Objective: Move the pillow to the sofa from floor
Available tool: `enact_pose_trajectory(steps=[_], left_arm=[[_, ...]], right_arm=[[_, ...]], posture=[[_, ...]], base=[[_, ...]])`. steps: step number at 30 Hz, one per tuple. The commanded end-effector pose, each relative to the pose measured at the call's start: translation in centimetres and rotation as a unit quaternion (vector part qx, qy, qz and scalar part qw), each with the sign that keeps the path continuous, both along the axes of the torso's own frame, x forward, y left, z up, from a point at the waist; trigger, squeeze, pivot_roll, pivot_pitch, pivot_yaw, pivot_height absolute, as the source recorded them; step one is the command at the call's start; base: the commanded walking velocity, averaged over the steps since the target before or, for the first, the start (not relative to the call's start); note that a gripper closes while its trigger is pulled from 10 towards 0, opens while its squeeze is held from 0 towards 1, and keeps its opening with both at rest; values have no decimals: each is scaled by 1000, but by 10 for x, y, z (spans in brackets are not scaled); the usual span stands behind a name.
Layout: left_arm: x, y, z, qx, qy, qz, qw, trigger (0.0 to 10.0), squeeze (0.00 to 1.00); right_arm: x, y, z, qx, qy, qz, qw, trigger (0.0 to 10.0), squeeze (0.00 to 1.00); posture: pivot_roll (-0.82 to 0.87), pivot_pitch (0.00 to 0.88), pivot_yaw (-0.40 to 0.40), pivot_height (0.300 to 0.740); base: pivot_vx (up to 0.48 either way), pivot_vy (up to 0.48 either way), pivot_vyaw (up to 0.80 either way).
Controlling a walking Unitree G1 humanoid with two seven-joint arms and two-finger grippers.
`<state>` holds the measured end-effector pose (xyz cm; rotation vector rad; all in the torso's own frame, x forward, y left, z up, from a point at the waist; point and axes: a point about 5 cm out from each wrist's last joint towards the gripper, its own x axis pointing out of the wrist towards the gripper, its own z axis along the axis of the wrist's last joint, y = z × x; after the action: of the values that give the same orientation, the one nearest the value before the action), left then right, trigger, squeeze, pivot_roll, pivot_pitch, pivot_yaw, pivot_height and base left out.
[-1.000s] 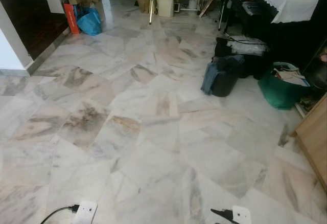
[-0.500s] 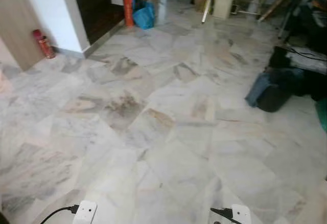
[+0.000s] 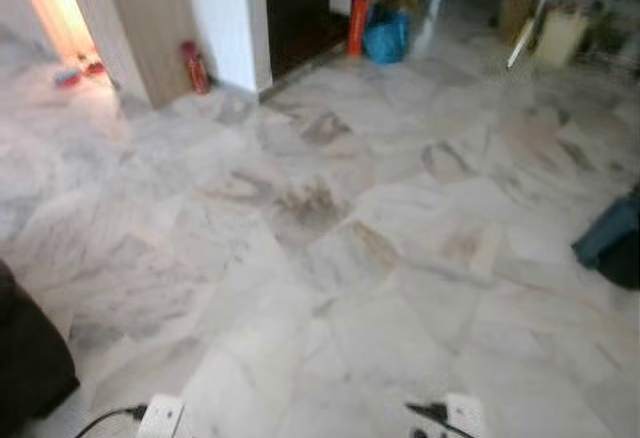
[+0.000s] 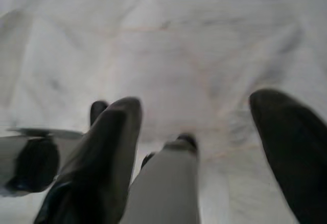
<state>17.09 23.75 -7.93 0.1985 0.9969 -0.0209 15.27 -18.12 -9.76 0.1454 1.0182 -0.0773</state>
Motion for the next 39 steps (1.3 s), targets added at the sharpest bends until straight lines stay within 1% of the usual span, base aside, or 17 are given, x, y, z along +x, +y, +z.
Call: enact_pose_trajectory(steps=[1, 25, 32, 39], left_arm=[[-5, -3, -3, -4, 11, 0, 1000, 10000, 0], [-5, -3, -3, -6, 9, 5, 1000, 10000, 0], [-6, -3, -4, -6, 11, 7, 1000, 10000, 0], [-6, -3, -4, -5, 11, 7, 1000, 10000, 0]], right_arm=[[-8, -8, -2, -9, 13, -2, 1000, 10000, 0], [-8, -5, -3, -11, 16, 15, 1000, 10000, 0], [-8, -8, -2, -13, 17, 17, 1000, 10000, 0], [-8, -8, -2, -14, 18, 19, 1000, 10000, 0]], posture=[[74, 0, -30, 740], [78, 0, -41, 740], [77, 0, -42, 740], [74, 0, -37, 740]], base=[[0, 0, 800], [0, 0, 800], [0, 0, 800], [0, 0, 800]])
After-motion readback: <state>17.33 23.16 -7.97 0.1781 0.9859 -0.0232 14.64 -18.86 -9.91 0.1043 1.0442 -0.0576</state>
